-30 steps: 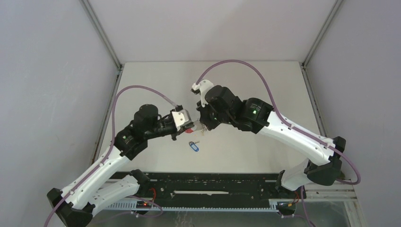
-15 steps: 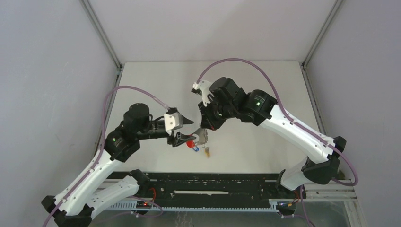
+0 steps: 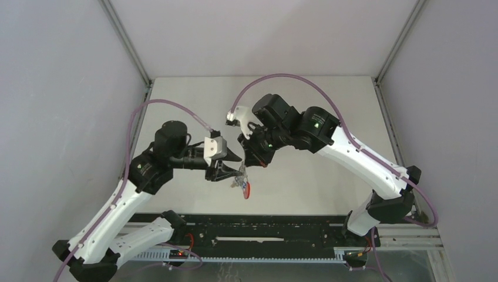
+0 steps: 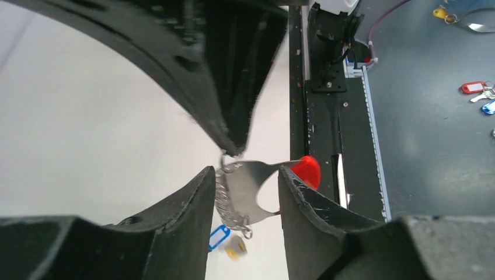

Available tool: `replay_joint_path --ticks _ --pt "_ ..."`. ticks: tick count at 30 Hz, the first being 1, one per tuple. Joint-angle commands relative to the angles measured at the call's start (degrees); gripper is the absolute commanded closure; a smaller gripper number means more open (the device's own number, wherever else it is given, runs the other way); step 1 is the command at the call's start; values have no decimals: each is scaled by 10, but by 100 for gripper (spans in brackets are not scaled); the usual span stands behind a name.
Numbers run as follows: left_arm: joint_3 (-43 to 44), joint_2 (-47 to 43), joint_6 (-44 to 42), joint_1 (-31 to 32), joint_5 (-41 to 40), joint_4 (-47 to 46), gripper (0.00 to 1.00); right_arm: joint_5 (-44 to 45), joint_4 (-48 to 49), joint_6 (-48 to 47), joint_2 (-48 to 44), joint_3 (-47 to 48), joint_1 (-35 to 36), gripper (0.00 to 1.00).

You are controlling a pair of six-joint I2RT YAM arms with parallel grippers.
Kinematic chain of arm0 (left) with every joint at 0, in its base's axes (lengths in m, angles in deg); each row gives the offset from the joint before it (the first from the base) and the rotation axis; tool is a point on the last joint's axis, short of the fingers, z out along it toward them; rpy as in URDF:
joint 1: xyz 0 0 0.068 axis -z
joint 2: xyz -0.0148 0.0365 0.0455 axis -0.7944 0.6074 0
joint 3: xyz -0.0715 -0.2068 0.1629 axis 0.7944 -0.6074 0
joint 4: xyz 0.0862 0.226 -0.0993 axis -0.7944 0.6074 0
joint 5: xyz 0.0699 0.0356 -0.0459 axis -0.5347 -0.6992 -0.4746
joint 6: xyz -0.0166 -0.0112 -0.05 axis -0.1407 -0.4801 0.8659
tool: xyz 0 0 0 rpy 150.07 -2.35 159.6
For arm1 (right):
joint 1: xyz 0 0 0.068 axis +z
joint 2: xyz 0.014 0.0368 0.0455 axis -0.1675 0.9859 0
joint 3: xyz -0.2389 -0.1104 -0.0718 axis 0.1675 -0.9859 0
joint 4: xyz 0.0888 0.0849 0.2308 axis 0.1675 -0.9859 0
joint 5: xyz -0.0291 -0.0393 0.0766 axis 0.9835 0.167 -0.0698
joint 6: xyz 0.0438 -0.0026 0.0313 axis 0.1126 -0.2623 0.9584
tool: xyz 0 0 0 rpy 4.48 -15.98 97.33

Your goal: Put the keys on the keyring

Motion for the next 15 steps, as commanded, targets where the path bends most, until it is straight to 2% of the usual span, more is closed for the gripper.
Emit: replay_joint_path --ticks 1,5,9,15 --pt "42 21 -3 -7 5 28 53 -8 -1 -31 -4 23 19 100" --pt "39 18 0 -8 7 29 56 -4 4 -38 -5 22 29 100" --pt "38 16 12 -8 25 22 64 2 8 -39 -5 22 33 100" --pt "36 12 13 -8 32 17 64 7 7 -40 0 23 43 100"
